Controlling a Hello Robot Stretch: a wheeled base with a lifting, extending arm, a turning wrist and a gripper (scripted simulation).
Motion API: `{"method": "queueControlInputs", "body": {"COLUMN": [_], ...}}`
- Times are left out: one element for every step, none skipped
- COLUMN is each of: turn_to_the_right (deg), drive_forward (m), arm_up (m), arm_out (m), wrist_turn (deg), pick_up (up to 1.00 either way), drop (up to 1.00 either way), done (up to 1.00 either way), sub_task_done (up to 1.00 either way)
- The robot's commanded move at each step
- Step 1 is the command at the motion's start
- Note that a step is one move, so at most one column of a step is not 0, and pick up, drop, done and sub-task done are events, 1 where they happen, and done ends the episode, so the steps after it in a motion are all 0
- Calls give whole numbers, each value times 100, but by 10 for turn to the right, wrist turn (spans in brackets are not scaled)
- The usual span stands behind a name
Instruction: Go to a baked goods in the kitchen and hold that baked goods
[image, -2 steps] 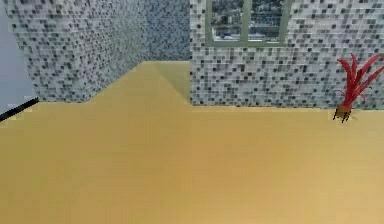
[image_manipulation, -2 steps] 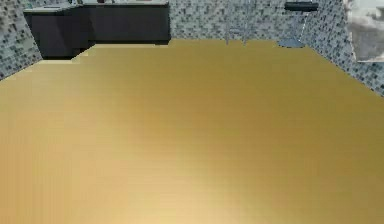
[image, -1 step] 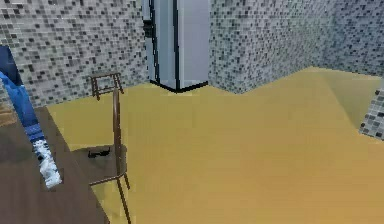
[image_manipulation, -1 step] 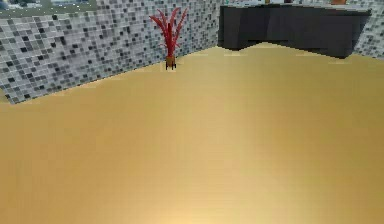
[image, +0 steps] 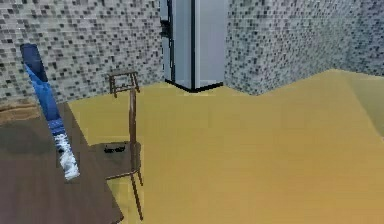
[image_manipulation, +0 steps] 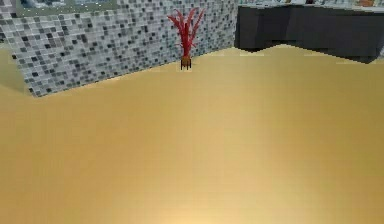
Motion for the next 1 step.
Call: {"method": "queueControlInputs", "body": {"turn_to_the_right": [0], "drive_forward": [60], "arm_up": [0], "arm_out": [0], "wrist_turn": [0], "pick_up": [0], "drop": [0], "done": [0], "sub_task_done": [0]}}
